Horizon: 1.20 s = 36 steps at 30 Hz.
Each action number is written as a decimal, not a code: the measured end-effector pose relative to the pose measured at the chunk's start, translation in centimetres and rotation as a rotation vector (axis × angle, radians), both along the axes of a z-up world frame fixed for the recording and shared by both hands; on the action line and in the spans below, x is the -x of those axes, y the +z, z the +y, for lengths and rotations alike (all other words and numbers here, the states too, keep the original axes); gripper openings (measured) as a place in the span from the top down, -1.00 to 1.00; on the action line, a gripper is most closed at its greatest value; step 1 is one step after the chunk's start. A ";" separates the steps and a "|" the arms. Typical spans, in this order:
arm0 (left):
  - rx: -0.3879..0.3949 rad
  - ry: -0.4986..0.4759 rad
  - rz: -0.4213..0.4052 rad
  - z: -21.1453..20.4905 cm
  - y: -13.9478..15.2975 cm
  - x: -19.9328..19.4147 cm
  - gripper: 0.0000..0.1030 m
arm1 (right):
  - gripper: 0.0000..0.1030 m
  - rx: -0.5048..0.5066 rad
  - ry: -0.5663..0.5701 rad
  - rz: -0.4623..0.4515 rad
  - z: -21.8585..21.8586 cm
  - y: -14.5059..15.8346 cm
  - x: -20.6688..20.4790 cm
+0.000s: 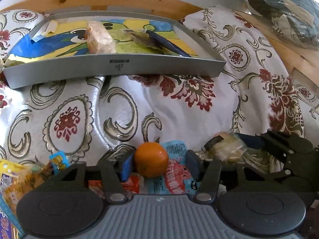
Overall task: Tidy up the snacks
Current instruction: 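Grasp the mandarin orange with the left tool while the right tool grasps the cookie bag, then lift the orange with the left tool while the right tool lifts the cookie bag toward the tray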
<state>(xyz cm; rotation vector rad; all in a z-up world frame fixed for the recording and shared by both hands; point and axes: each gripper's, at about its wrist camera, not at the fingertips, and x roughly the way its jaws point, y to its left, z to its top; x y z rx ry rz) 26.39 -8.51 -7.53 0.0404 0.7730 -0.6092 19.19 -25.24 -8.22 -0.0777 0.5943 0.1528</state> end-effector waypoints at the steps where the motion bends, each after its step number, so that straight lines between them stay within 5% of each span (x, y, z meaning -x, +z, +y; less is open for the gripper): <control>1: 0.002 0.001 0.001 0.0 0.0 0.0 -0.13 | -0.41 0.003 -0.003 0.002 0.0 0.0 0.0; 14: 0.025 0.037 0.016 0.0 0.1 -0.4 0.26 | -0.18 0.005 -0.008 -0.004 -0.1 -0.1 0.0; 19: 0.034 0.061 0.036 0.1 0.2 -0.7 0.27 | -0.03 -0.004 -0.019 -0.013 -0.2 0.0 0.1; 36: 0.018 0.123 0.039 -0.3 0.5 -0.2 0.27 | 0.00 -0.028 -0.043 -0.056 -0.5 0.6 0.9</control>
